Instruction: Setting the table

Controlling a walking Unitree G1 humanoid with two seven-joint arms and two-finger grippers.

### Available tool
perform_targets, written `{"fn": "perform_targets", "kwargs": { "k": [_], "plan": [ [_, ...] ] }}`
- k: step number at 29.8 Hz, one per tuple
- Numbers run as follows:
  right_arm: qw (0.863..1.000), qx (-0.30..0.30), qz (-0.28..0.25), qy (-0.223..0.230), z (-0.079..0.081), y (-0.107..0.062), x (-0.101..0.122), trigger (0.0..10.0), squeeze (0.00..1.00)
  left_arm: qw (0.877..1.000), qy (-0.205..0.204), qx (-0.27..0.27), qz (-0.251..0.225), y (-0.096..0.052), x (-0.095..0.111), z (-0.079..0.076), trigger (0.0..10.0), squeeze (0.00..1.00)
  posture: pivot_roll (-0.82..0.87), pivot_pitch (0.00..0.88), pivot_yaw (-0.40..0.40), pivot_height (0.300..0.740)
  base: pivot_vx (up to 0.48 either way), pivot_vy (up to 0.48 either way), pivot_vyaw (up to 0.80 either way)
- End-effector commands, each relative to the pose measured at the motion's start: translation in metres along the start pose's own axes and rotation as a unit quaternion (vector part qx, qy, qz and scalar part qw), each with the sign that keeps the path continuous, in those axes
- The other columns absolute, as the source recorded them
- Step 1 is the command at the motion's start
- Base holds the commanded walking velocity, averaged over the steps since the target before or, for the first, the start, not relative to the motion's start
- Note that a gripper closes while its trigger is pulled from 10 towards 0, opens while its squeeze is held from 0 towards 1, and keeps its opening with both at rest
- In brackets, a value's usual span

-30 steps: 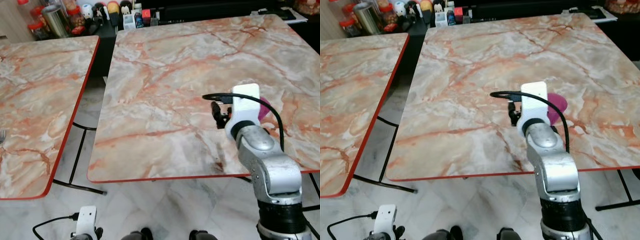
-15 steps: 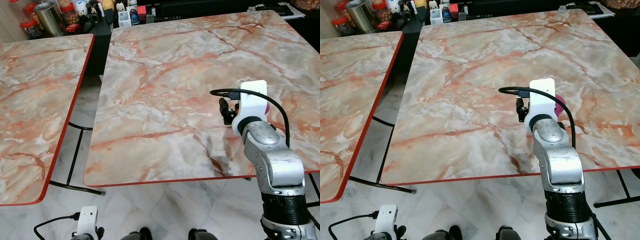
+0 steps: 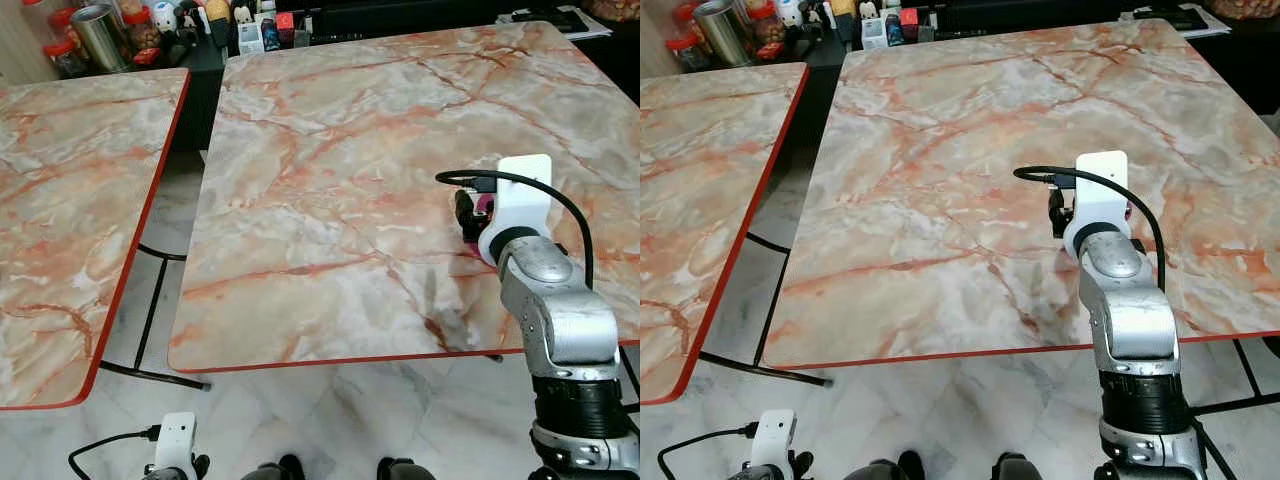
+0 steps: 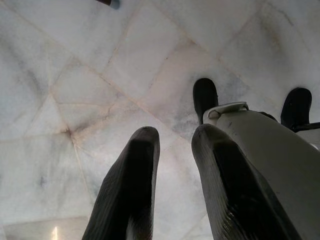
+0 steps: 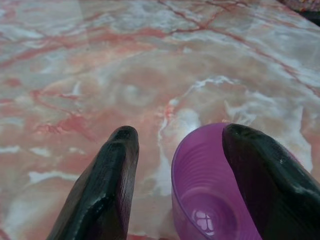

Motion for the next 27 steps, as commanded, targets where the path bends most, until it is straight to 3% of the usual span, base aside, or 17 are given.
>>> {"fn": "perform_targets", "kwargs": {
  "k": [1,24,25,26,27],
  "plan": [
    [1.000,0.008,0.000,0.000,0.003,0.002,0.000,10.0,0.00,1.000,0.001,0.003,0.023,-0.002,-0.013,0.003,10.0,0.00,-0.12,0.186,0.084,0.740,0.000,0.000,0.00],
    [1.000,0.021,0.018,0.008,0.010,0.004,-0.011,10.0,0.00,1.000,0.003,0.000,0.027,-0.002,-0.014,0.003,10.0,0.00,-0.12,0.186,0.085,0.740,0.000,0.000,0.00],
    [1.000,0.021,0.018,0.008,0.010,0.004,-0.011,2.9,0.00,1.000,0.003,0.000,0.027,-0.002,-0.014,0.003,10.0,0.00,-0.12,0.186,0.085,0.740,0.000,0.000,0.00],
    [1.000,0.020,0.018,0.008,0.010,0.004,-0.011,1.5,0.00,1.000,0.003,0.000,0.027,-0.002,-0.014,0.003,10.0,0.00,-0.12,0.186,0.085,0.740,0.000,0.000,0.00],
    [1.000,0.020,0.019,0.008,0.010,0.004,-0.011,1.4,0.00,1.000,0.003,0.000,0.027,-0.002,-0.014,0.003,10.0,0.00,-0.12,0.186,0.085,0.740,0.000,0.000,0.00]
  ]
}}
Point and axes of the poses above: a point about 5 cm out from each wrist's last joint towards the gripper, its own y axis pointing out of the wrist towards the gripper, its own x axis along the axis of the wrist's last joint, z = x × y, the point moved 6 cm from there along y, pointing out of the wrist towards the gripper, and after that the axes turned 6 degrees about y, right-handed, at the moved point
